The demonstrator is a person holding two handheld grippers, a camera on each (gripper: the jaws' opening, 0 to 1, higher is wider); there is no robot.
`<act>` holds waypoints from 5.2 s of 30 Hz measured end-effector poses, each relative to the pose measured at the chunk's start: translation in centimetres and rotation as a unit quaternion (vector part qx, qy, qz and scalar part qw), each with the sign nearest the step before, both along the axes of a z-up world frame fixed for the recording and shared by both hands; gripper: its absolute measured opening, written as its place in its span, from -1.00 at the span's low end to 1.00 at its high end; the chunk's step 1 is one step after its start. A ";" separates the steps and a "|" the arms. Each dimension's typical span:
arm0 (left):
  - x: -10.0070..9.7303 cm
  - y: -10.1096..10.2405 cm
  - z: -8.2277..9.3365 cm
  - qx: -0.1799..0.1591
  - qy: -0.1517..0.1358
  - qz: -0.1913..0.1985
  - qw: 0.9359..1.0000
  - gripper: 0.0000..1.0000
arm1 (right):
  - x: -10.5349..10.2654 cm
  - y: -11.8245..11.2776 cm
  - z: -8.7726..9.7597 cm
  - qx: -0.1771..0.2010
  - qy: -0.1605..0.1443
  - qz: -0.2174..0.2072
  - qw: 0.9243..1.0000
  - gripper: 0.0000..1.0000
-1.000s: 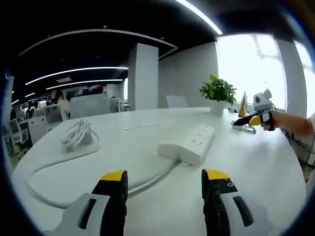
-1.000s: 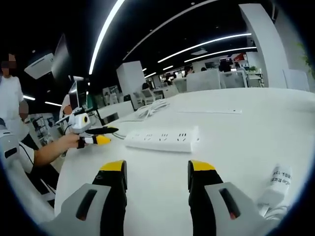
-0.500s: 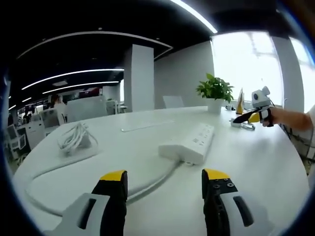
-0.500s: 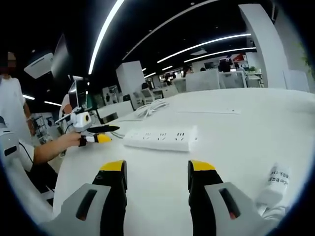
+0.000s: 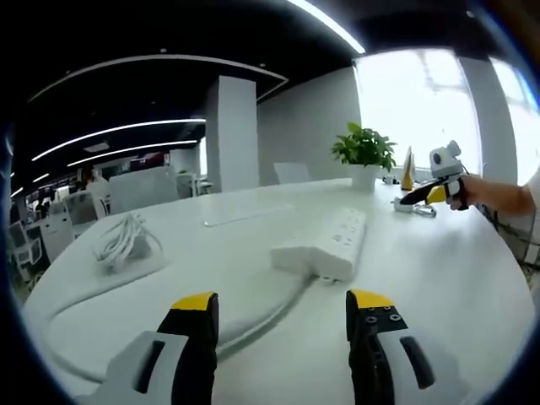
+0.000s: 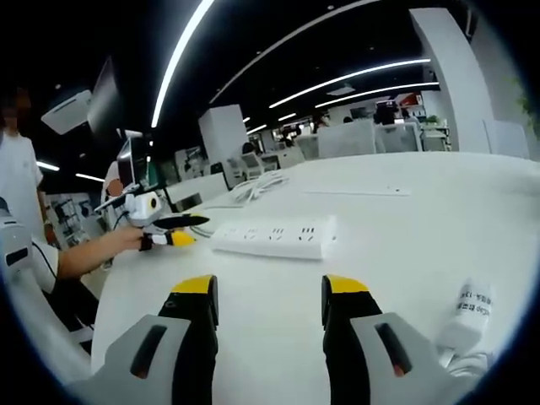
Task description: Straighten the power strip on the desk, plug the charger into it
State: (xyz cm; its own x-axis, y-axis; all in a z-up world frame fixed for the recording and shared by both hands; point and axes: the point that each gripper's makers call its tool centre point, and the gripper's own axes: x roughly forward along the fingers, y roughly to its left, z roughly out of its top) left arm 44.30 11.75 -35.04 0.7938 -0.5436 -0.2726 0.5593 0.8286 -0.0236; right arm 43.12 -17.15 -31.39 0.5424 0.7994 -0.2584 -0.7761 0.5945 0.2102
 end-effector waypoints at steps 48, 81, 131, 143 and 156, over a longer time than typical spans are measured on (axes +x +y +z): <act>2.1 -0.6 0.3 -0.014 -0.038 -0.026 0.999 0.09 | -0.2 2.6 -0.4 0.016 -0.044 0.042 0.998 -0.10; 2.7 -2.7 -0.3 0.006 -0.035 -0.069 0.997 -0.07 | 0.2 2.0 -1.8 0.017 -0.048 0.030 0.998 -0.15; 4.5 -3.8 -0.9 0.009 -0.022 -0.098 0.995 -0.45 | 1.9 1.9 -2.4 -0.005 -0.067 0.018 0.998 -0.32; 4.2 -4.3 -0.8 0.010 -0.024 -0.116 0.993 -0.46 | 3.9 1.8 -2.8 -0.041 -0.098 0.025 0.994 -0.24; 3.7 -4.6 -0.9 0.012 -0.018 -0.125 0.992 -0.61 | 4.7 3.0 -3.4 -0.077 -0.132 0.062 0.986 0.00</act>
State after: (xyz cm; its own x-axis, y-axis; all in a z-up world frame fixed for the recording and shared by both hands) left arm 47.95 7.10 -35.92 0.6449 -0.7180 -0.2618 0.7469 0.6647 0.0172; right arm 47.78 -14.20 -34.82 0.5075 0.8260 -0.2452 -0.8605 0.5005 -0.0951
